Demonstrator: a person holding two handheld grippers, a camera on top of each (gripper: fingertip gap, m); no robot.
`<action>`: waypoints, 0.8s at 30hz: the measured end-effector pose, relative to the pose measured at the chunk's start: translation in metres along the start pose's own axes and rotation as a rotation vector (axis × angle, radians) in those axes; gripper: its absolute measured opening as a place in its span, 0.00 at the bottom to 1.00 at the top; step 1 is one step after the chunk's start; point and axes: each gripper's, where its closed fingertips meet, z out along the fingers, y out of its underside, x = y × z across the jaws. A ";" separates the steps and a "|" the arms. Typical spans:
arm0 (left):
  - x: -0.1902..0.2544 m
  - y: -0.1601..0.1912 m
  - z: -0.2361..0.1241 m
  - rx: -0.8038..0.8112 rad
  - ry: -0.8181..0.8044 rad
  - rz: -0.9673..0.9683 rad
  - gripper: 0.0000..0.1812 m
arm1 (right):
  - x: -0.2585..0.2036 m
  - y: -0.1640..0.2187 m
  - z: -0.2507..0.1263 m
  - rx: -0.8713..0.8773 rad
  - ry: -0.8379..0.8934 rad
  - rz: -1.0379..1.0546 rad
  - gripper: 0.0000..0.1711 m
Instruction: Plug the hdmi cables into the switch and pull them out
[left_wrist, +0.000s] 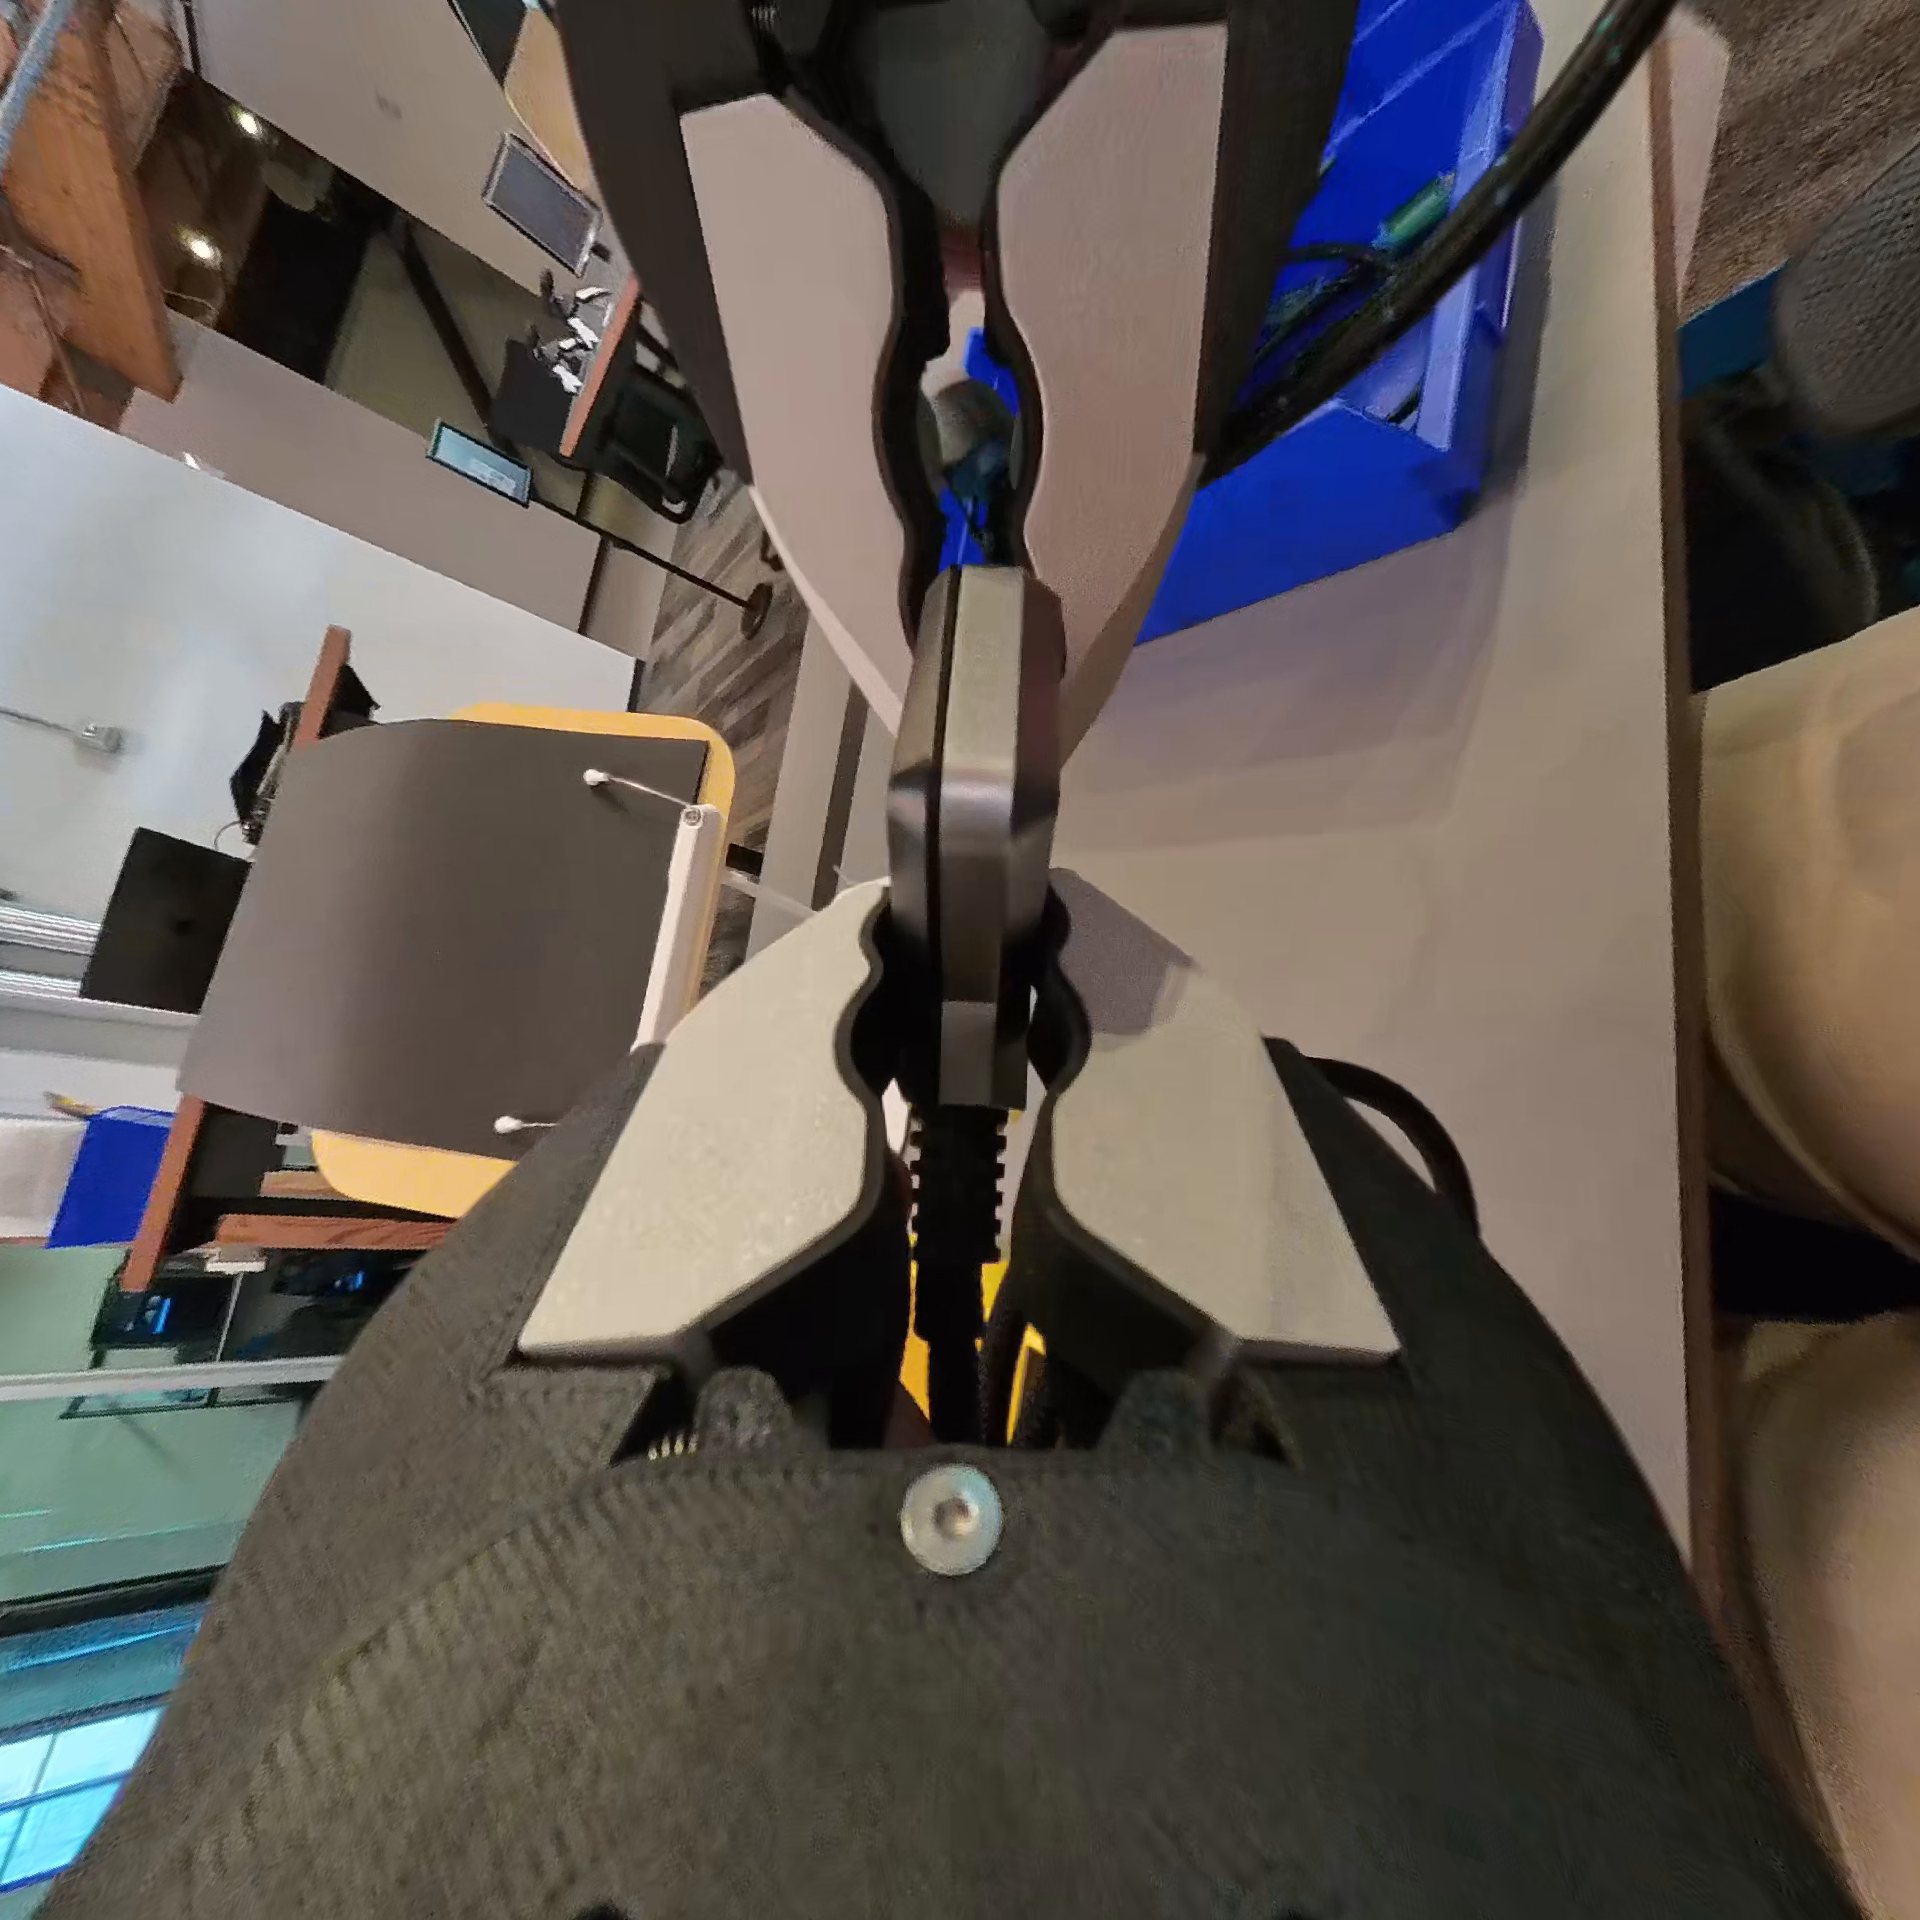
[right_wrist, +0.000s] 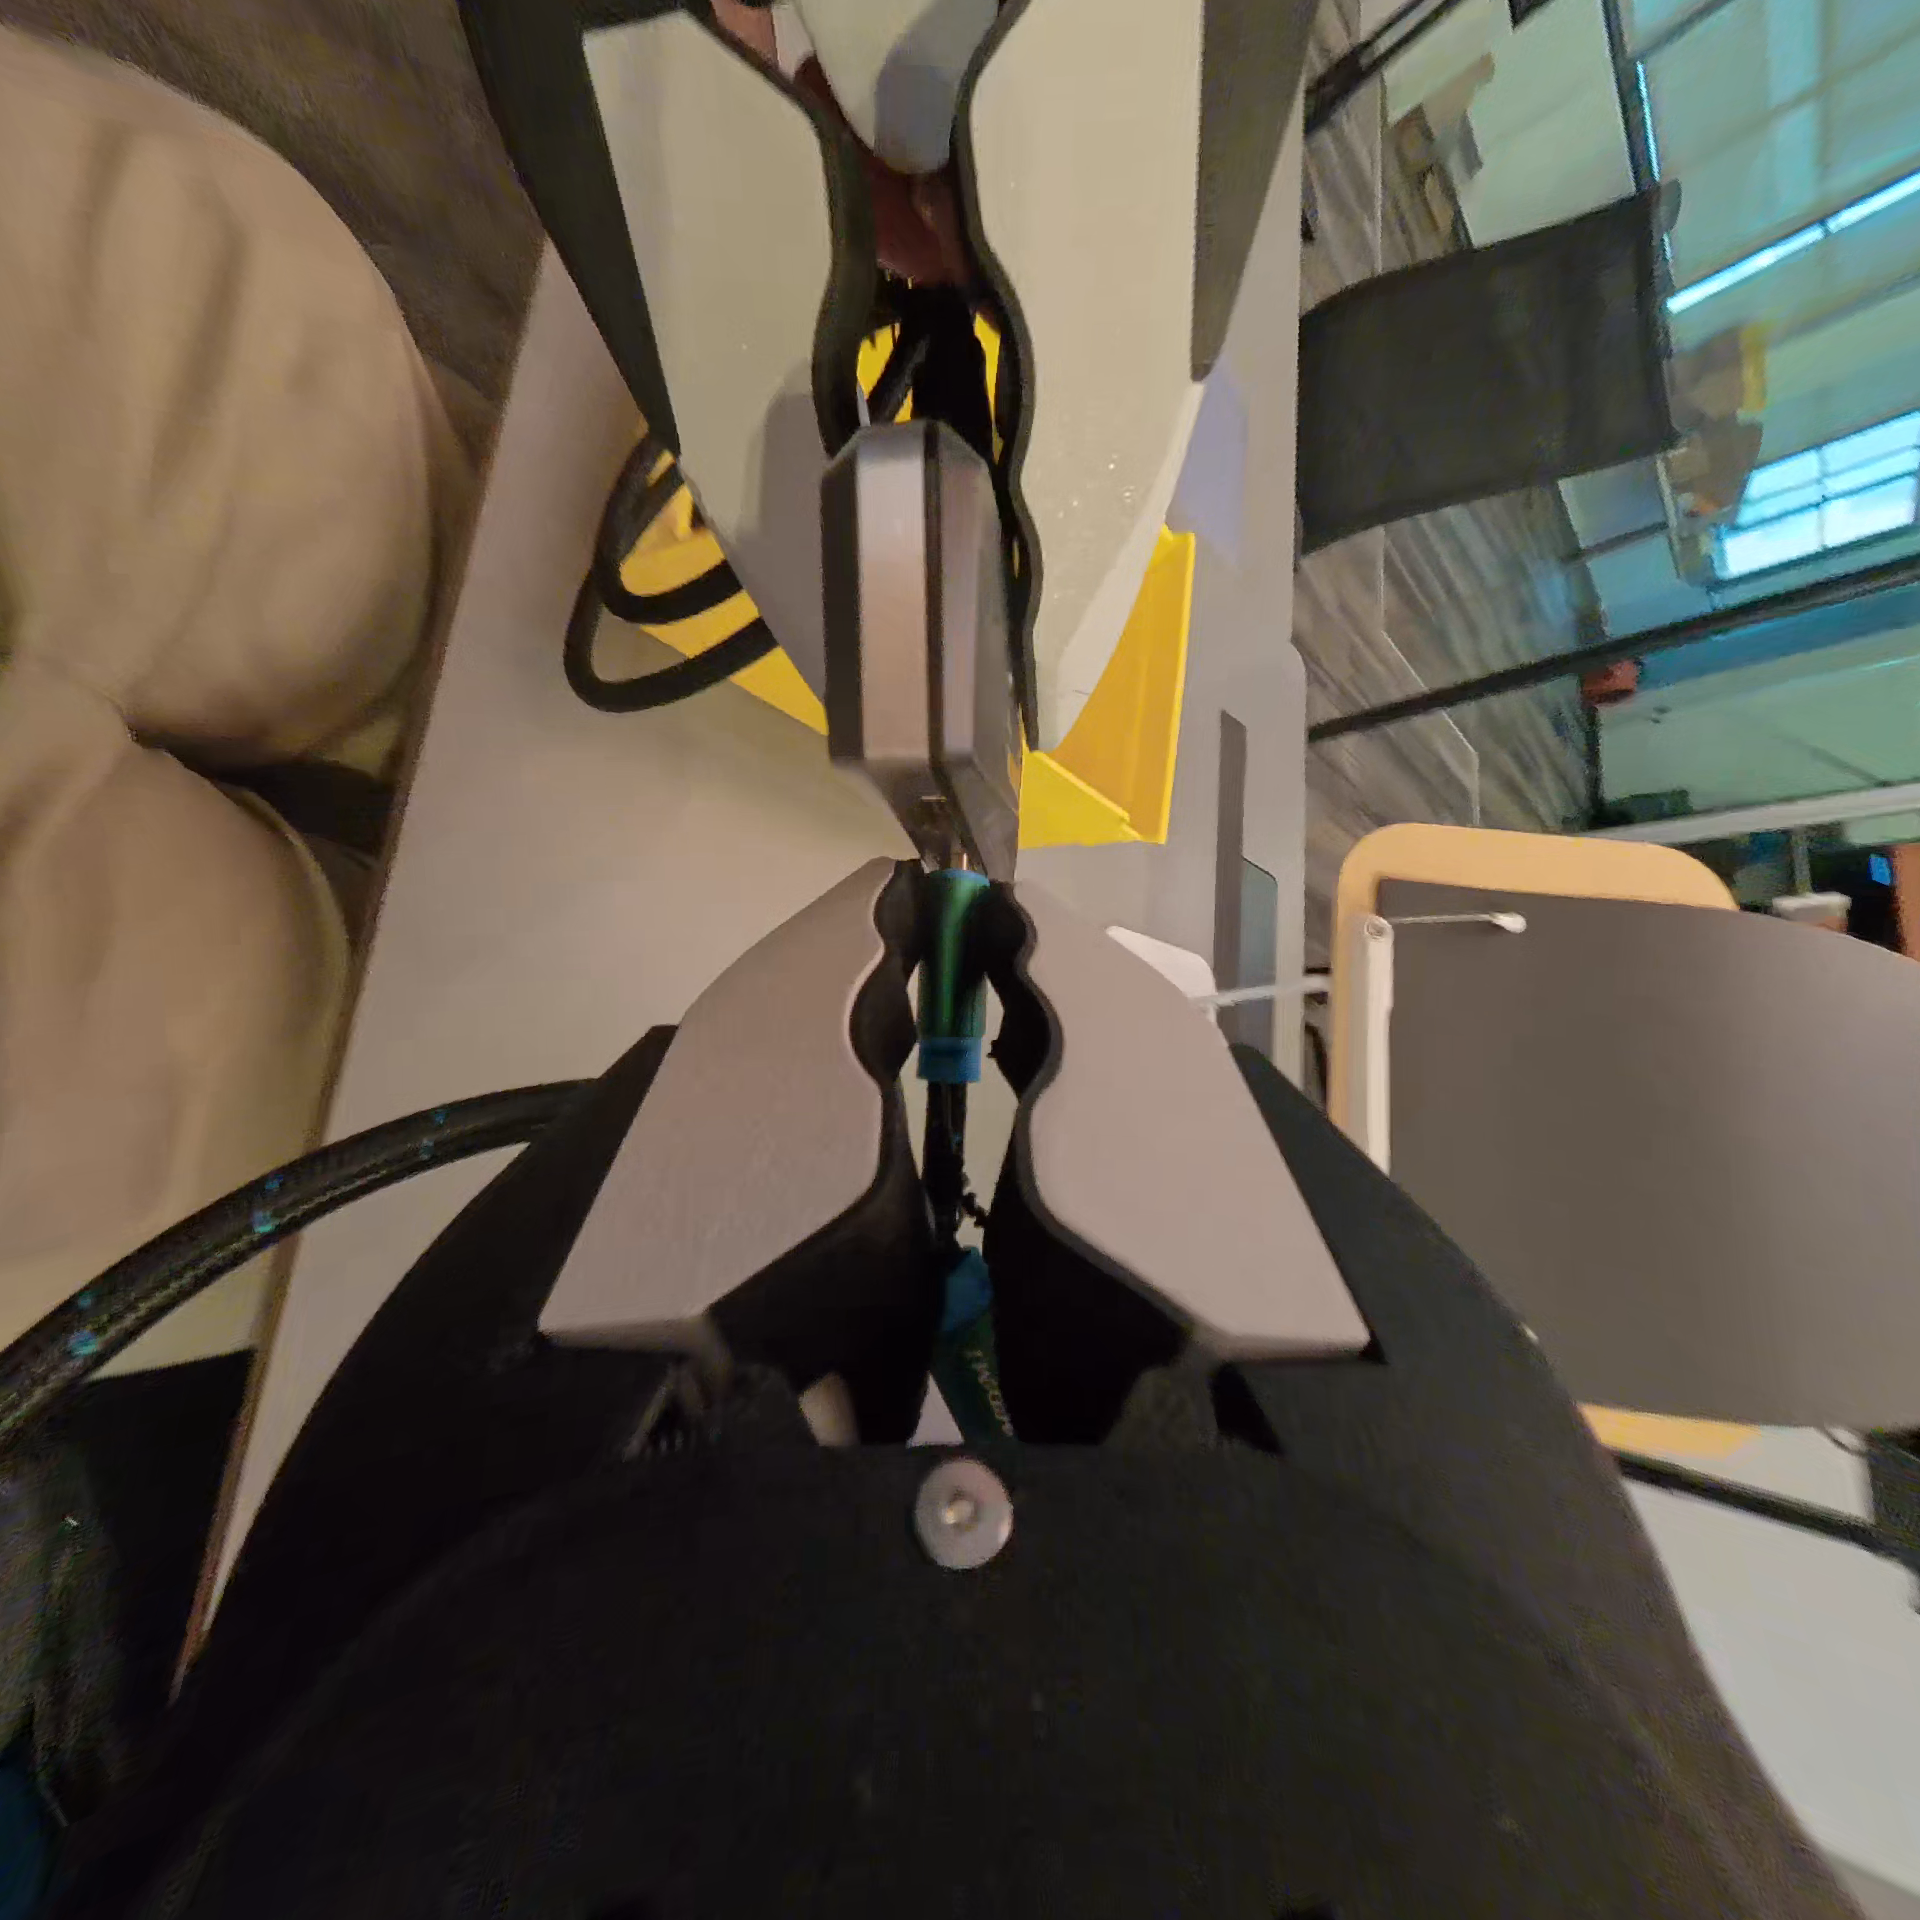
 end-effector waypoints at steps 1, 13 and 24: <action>0.001 0.002 0.001 -0.008 0.001 -0.001 0.12 | 0.000 0.003 0.001 -0.047 0.026 -0.028 0.07; -0.010 0.026 0.006 -0.146 -0.084 0.053 0.12 | 0.005 0.017 0.001 -0.282 0.055 -0.015 0.13; 0.001 0.019 0.010 -0.177 -0.069 0.133 0.11 | 0.005 0.034 0.015 -0.424 0.163 -0.148 0.07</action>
